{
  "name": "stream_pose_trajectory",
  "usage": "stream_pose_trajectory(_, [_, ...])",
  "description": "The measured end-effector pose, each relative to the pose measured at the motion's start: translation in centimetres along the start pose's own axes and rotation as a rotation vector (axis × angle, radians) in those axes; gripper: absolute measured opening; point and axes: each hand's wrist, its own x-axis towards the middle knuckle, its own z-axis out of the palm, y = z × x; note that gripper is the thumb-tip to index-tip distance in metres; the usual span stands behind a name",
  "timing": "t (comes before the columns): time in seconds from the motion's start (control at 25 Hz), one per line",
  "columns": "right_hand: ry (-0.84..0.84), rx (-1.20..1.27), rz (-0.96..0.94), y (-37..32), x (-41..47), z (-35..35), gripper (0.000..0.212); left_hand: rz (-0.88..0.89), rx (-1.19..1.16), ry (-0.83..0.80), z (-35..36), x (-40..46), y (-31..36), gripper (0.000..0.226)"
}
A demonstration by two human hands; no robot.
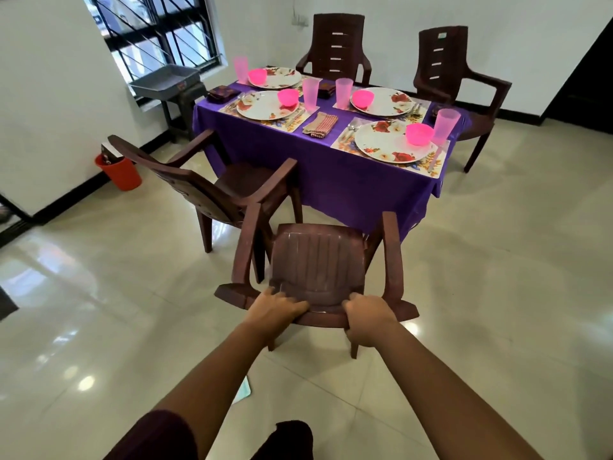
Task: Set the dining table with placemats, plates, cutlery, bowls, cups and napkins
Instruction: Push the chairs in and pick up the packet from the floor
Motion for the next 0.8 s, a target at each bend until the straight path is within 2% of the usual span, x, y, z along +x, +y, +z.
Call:
stream_pose_trajectory(0.08, [-0.012, -0.043, -0.018, -0.2, 0.6, -0.4, 0.038, 0.057, -0.008, 0.037, 0.4, 0.1, -0.7, 0.070])
stream_pose_trajectory(0.12, [-0.025, -0.053, -0.022, -0.3, 0.9, -0.5, 0.040, 0.081, -0.014, 0.093, 0.8, 0.1, -0.8, 0.070])
stream_pose_trajectory(0.24, [-0.058, -0.074, -0.020, -0.6, 0.8, -0.8, 0.040, 0.140, -0.122, 0.166, 1.6, 0.0, -1.2, 0.048])
stream_pose_trajectory(0.4, [-0.181, -0.122, -0.035, -2.9, 0.6, 0.1, 0.039, 0.246, -0.114, 0.196, 3.4, -0.7, -1.8, 0.034])
stream_pose_trajectory(0.64, [-0.159, -0.107, -0.067, -2.2, 4.3, -3.5, 0.027, 0.220, -0.053, 0.110, 1.5, 3.9, -7.0, 0.030])
stream_pose_trajectory(0.72, [-0.124, -0.095, -0.082, -1.5, 5.2, -4.8, 0.024, 0.229, -0.079, 0.136, 1.3, 5.4, -8.3, 0.043])
stream_pose_trajectory(0.8, [-0.081, -0.081, -0.097, -0.4, 6.0, -5.0, 0.023, 0.239, -0.067, 0.110, 1.3, 6.4, -8.8, 0.039])
